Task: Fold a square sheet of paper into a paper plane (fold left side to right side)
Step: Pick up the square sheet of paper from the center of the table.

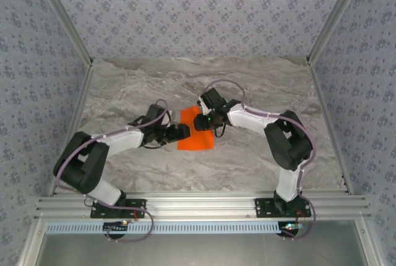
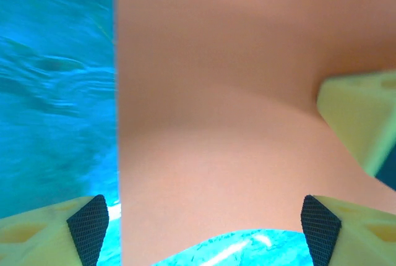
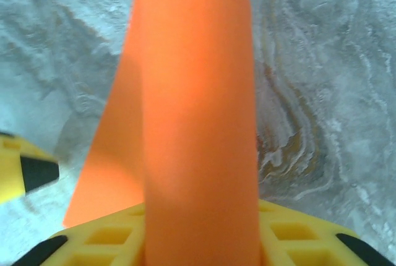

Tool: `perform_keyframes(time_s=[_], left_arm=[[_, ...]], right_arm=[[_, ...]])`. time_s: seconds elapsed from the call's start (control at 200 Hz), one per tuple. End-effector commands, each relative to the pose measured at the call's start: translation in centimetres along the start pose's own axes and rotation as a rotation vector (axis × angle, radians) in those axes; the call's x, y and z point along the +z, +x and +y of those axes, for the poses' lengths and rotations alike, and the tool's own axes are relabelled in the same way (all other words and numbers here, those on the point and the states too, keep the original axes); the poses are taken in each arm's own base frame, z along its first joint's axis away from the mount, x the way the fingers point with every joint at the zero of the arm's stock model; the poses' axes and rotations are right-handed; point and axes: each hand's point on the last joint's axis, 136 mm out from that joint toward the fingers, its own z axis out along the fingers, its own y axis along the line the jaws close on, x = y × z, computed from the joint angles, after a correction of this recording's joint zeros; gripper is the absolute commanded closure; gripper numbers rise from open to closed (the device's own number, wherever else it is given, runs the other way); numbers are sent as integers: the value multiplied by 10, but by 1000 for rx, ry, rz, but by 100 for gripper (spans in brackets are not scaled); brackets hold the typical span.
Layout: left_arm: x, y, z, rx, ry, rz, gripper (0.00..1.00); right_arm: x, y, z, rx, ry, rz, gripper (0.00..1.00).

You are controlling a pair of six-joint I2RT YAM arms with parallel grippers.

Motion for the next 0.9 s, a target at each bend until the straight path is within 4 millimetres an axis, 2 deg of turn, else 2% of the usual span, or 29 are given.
perform_keyframes(time_s=[0.0,0.115,0.23,0.43,0.57,0.72,0.894], left_arm=[[-31,-19,-18,-3,121,-70,14],[-60,-34,-23,-6,209,-126,13],[-94,-46,-43,54,328,-209,9],[-158,-55,-95,230,506,-376,2],[-197,-54,-128,332,625,-469,2],[-219,-50,-153,391,721,-490,2],[-224,-39,-178,461,773,-466,2]], right_arm=[[-24,-2,19,-14,-137,-40,69],[-51,-14,33,-2,-276,-111,70],[-86,-25,47,-8,-408,-177,71],[-168,-39,71,-38,-606,-314,71],[-226,-45,87,-73,-698,-420,72],[-268,-42,108,-128,-786,-465,71],[-290,-39,131,-142,-865,-462,71]])
